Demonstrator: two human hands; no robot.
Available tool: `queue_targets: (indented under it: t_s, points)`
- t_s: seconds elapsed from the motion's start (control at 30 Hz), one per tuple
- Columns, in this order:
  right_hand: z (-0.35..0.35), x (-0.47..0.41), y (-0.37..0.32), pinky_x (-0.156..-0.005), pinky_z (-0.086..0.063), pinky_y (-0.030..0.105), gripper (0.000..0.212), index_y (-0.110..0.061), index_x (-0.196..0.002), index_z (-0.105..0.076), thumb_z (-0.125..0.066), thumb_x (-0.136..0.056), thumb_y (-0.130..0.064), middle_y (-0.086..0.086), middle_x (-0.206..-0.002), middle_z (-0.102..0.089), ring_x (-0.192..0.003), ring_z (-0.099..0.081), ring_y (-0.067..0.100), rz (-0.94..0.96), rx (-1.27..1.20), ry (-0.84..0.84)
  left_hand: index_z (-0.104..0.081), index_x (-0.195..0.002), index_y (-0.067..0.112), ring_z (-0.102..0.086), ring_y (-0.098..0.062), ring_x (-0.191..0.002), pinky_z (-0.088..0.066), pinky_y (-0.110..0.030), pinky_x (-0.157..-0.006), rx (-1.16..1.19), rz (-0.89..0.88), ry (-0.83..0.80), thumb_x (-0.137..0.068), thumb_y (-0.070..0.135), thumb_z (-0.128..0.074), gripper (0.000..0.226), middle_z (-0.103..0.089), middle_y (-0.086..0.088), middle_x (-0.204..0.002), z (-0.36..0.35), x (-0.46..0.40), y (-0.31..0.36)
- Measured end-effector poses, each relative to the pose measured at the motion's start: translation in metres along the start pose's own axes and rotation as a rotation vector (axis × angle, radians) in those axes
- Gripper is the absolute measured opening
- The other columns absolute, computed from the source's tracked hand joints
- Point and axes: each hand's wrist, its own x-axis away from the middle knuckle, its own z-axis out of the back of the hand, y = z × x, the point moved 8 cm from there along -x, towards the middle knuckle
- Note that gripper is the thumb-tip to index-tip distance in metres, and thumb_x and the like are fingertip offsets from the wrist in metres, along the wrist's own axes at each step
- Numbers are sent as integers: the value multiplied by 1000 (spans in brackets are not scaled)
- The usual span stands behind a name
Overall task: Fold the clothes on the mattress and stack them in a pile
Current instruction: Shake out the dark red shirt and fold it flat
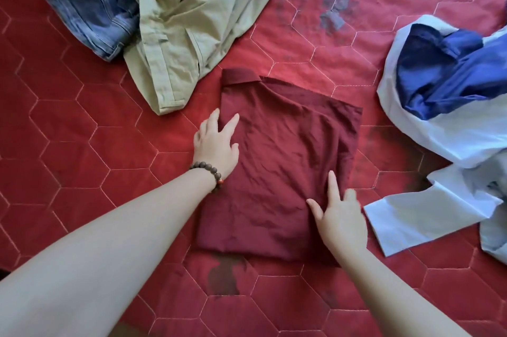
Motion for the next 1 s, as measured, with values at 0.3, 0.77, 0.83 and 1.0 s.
queue_targets:
  t_s: [0.3, 0.77, 0.83, 1.0]
  points:
    - [8, -37, -106, -116, -8, 60, 64, -17, -150, -32, -48, -94, -45, 10, -159, -22, -148, -15, 28, 468, 50, 265, -6, -154, 27, 8, -29, -148, -1, -52, -118, -482, -466, -19, -93, 60, -25, 72, 4, -18, -160, -42, 0, 35]
    - [9, -98, -34, -118, 0, 54, 63, -32, -153, -17, -24, -96, -58, 7, -162, -5, -149, 0, 22, 283, 83, 236, -5, -153, 34, 11, -26, -148, 5, -54, -117, -379, -455, -63, -94, 61, -24, 68, 8, -13, -161, -51, -9, 34]
    - [16, -86, -37, -118, 0, 56, 62, -24, -153, -23, -30, -97, -52, 11, -162, -8, -149, -2, 25, 267, 76, 307, -9, -154, 28, 8, -28, -148, 1, -54, -118, -383, -442, -18, -94, 58, -24, 69, 4, -15, -161, -43, -1, 32]
    - [-26, -2, -86, -118, -8, 55, 63, -18, -152, -26, -40, -96, -45, 8, -161, -13, -149, -8, 24, 551, 74, 264, -14, -154, 13, 2, -30, -148, -7, -51, -119, -330, -571, -77, -94, 54, -31, 74, -2, -18, -160, -67, 73, 45]
